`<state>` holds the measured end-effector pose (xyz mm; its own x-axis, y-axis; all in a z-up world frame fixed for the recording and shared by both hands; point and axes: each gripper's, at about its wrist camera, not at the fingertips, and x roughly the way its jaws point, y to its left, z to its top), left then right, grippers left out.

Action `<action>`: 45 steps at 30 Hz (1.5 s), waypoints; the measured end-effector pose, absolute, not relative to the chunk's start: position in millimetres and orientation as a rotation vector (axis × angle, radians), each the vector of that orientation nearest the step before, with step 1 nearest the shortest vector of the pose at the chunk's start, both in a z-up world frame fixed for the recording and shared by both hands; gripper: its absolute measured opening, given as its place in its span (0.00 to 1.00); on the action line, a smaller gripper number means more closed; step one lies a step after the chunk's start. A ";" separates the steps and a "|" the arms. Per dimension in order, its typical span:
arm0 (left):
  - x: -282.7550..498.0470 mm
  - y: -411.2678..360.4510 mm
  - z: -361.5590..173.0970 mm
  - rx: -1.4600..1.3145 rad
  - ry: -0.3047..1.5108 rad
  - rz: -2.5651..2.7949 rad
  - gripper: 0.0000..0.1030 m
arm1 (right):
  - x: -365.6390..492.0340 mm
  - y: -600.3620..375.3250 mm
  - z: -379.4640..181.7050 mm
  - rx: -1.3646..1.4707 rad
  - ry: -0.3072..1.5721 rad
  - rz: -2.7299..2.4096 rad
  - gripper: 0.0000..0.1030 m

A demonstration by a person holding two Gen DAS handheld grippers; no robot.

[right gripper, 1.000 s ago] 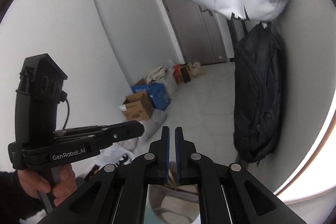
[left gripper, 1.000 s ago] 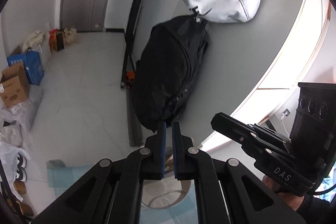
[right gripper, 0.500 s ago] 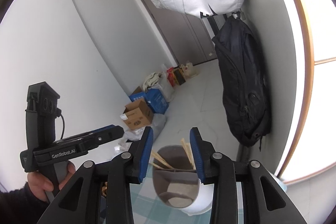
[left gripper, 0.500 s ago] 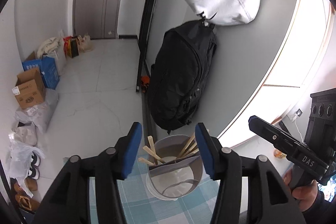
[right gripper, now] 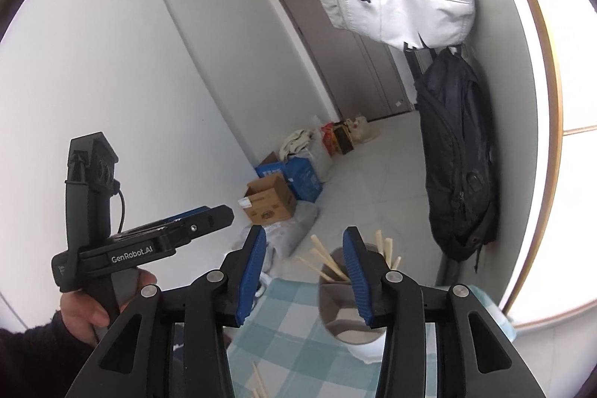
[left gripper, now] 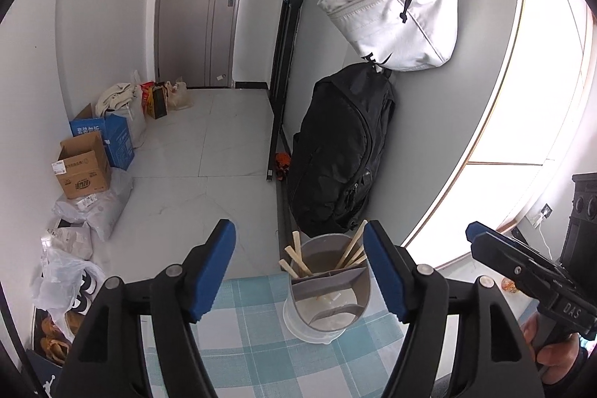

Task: Organize utensils
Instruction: 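Lower the sticks into holder compartments and open both tools, then move both open tools back to the wooden stick pile, then close the right tool on another wooden stick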

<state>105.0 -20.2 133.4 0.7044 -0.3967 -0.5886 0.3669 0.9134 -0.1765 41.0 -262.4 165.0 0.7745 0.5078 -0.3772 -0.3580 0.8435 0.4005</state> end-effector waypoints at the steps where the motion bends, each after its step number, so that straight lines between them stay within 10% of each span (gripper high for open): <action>1: 101.5 -17.3 132.7 -0.048 0.663 -0.418 0.70 | 38.3 -259.5 165.0 0.312 0.496 0.482 0.45; 21: 43.4 103.6 37.4 -0.193 0.689 -0.115 0.73 | 22.7 -130.0 53.3 0.144 0.865 0.676 0.58; 24: 39.6 122.7 16.0 -0.238 0.722 -0.082 0.73 | 35.1 -93.7 21.4 0.074 0.976 0.715 0.39; 45: 23.7 208.2 -37.5 -0.456 0.772 -0.018 0.72 | 65.9 55.7 -97.6 -0.542 1.284 0.727 0.15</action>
<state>23.7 208.2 -37.5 0.7215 -0.1804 -0.6686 -0.1489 0.9025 -0.4041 65.9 55.7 -97.6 0.1180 0.1804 -0.9765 -0.7446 0.6667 0.0332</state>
